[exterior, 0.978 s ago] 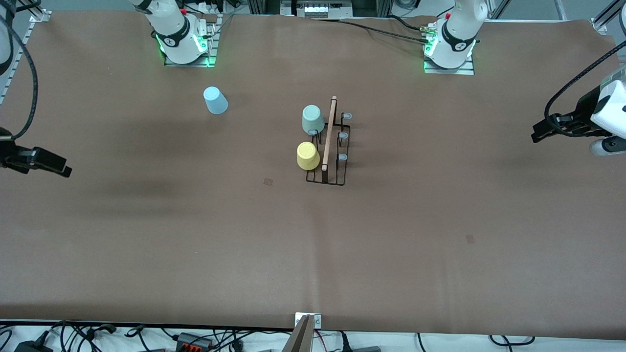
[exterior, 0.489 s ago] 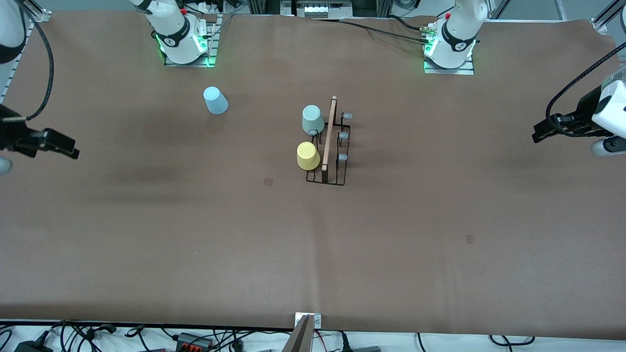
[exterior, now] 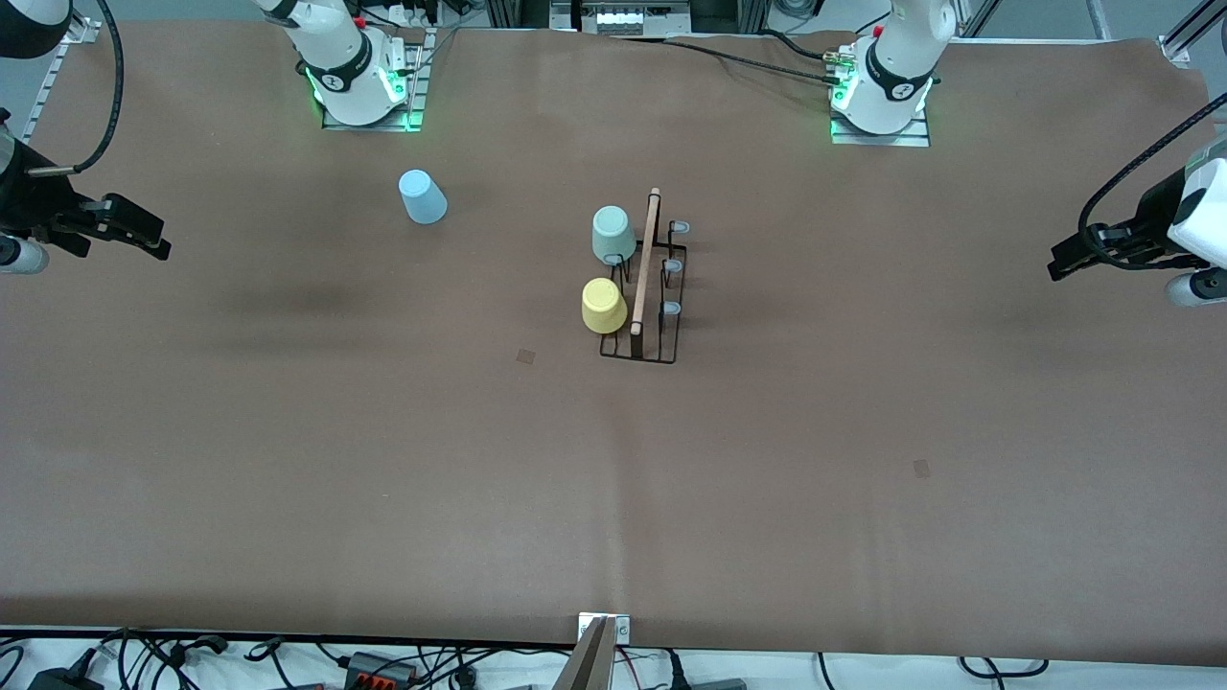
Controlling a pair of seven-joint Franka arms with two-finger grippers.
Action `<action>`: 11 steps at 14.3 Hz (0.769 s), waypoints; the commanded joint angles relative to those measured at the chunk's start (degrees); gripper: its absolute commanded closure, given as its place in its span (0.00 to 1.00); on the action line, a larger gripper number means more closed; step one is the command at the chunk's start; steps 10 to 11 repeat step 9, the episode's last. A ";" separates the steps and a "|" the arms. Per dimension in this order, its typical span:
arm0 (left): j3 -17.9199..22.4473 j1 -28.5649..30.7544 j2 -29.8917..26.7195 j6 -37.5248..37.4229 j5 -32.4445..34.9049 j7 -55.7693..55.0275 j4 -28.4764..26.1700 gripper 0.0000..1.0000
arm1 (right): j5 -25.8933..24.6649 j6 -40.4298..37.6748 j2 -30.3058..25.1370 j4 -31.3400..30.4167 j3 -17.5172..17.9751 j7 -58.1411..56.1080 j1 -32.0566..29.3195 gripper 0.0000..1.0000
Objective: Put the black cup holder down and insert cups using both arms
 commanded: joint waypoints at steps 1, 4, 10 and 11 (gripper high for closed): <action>-0.14 0.48 0.18 -0.39 -1.21 1.14 0.83 0.00 | -0.45 0.50 -1.66 -1.53 0.51 0.23 -0.19 0.00; -0.14 0.57 0.18 -0.30 -1.30 1.14 0.83 0.00 | -0.54 -0.21 -1.83 -1.62 0.51 0.23 -0.19 0.00; -0.14 0.57 0.18 -0.39 -1.39 1.14 0.83 0.00 | -0.54 -0.83 -1.92 -1.71 0.51 0.14 -0.19 0.00; -0.14 0.57 0.18 -0.39 -1.39 1.14 0.83 0.00 | -0.54 -0.83 -1.92 -1.71 0.51 0.14 -0.19 0.00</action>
